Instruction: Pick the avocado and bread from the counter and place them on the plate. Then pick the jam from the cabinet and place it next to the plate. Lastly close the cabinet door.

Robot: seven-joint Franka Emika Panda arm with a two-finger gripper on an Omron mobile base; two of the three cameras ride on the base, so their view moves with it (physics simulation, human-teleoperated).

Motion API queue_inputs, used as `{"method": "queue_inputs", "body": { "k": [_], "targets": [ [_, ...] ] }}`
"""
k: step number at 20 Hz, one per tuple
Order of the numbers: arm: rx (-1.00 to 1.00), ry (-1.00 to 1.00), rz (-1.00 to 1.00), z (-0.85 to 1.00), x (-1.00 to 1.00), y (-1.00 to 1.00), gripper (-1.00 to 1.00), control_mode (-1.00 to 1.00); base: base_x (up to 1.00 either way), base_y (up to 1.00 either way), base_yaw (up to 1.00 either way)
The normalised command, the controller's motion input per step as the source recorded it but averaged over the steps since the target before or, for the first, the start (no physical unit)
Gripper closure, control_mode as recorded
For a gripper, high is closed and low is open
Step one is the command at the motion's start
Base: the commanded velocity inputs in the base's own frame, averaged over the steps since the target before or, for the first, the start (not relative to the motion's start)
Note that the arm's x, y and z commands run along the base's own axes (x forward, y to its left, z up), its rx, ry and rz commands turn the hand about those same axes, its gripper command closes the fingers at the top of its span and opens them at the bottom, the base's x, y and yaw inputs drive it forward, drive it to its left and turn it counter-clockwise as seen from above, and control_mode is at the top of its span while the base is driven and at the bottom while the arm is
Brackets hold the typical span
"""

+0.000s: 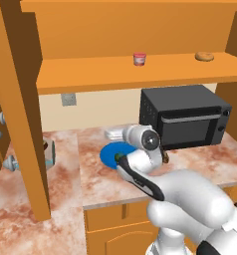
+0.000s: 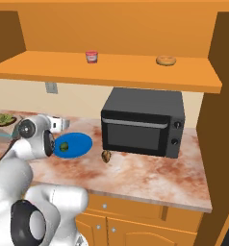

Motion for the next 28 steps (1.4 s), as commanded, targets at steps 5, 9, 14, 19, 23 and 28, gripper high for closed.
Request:
{"method": "queue_inputs", "body": {
  "k": [5, 9, 14, 19, 23, 28],
  "targets": [
    [0.0, 0.22, -0.14, 0.07, -0.54, -0.21, -1.0, -1.0, 0.0, 0.0, 0.0],
    [0.0, 0.09, -0.25, 0.0, -0.74, -0.48, -1.0, -1.0, 0.0, 0.0, 0.0],
    [0.0, 0.15, -0.15, 0.0, -0.4, -0.54, -1.0, -1.0, 0.0, 0.0, 0.0],
    [0.01, 0.24, -0.03, -0.02, -0.15, -0.54, -1.0, -1.0, 0.0, 0.0, 0.0],
    [0.0, 0.16, 0.0, -0.08, -0.03, -0.51, -1.0, -1.0, 0.0, 0.0, 0.0],
    [0.03, 0.12, 0.0, -0.13, 0.0, -0.49, -1.0, -1.0, 0.0, 0.0, 0.0]
  ]
}}
